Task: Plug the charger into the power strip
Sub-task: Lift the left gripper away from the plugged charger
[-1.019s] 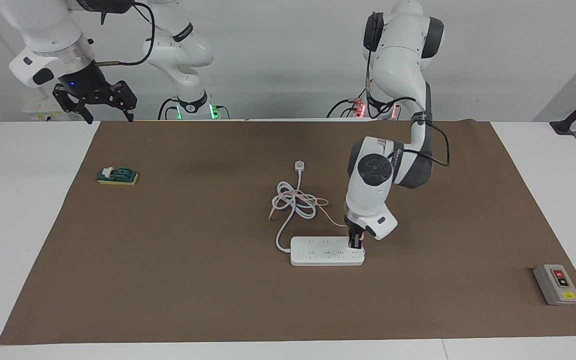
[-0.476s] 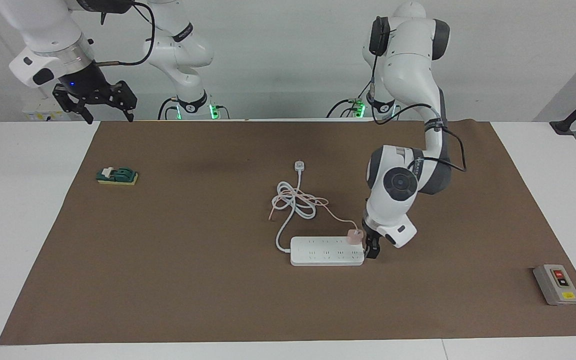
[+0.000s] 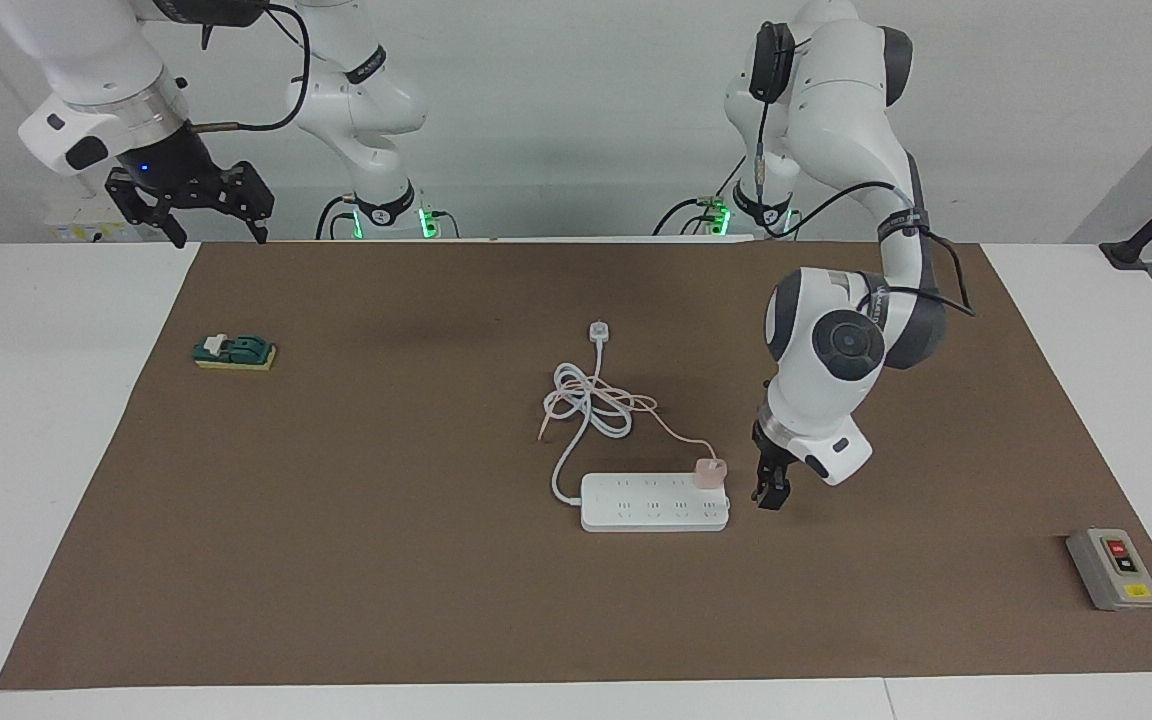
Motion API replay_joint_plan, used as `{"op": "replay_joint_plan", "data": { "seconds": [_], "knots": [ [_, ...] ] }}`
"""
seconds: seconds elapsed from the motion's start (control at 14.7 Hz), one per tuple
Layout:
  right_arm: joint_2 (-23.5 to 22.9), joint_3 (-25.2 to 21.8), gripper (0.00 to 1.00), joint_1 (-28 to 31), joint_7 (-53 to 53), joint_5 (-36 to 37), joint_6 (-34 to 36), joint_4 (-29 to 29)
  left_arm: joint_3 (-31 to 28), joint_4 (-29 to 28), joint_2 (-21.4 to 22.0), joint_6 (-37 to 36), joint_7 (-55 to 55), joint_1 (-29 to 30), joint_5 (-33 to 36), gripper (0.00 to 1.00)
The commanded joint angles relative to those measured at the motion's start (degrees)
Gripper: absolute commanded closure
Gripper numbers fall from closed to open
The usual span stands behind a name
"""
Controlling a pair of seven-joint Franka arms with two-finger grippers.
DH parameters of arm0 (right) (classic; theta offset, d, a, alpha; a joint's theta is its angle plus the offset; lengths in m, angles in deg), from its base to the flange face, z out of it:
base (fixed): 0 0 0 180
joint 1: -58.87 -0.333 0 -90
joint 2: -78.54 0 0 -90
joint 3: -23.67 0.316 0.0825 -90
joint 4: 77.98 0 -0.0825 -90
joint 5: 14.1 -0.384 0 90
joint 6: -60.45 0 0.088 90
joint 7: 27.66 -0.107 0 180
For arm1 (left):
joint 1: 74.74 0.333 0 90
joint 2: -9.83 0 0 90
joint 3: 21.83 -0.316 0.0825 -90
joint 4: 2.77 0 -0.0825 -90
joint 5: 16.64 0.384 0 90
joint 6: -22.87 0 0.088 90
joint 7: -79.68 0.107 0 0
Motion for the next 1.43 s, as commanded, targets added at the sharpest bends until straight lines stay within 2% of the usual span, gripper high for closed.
{"op": "replay_joint_plan", "data": {
  "seconds": [0.0,0.2,0.48,0.95,1.09,1.22,1.36],
  "knots": [
    [1.29,0.52,0.0,0.33,-0.47,1.17,-1.17,1.59,-0.17,-0.42,4.11,-3.91,6.28,1.51,-0.64,0.01],
    [1.29,0.61,0.0,0.33,-0.56,1.17,-1.26,1.59,-0.08,-0.42,8.5,-6.9,15.49,4.76,-0.38,0.01],
    [1.38,0.7,0.0,0.15,-0.82,1.17,-1.26,1.68,-2.36,-0.6,13.95,-11.82,35.43,6.61,-0.29,0.01],
    [1.29,0.61,0.0,0.51,-0.73,1.17,-1.17,1.59,-7.02,-1.47,19.67,-16.66,60.94,8.02,-0.38,0.02],
    [1.29,0.7,0.0,0.51,-0.73,1.17,-1.17,1.59,-7.02,-1.65,21.69,-18.41,66.56,10.12,-0.38,0.02],
    [1.29,0.7,0.0,0.68,-0.73,1.17,-1.17,1.59,-7.02,-1.83,25.1,-22.01,78.56,14.33,-0.38,0.02],
    [1.29,0.7,0.0,0.68,-0.73,1.17,-1.17,1.59,-7.02,-3.14,27.4,-23.08,82.75,15.75,-0.38,0.02]
  ]
}}
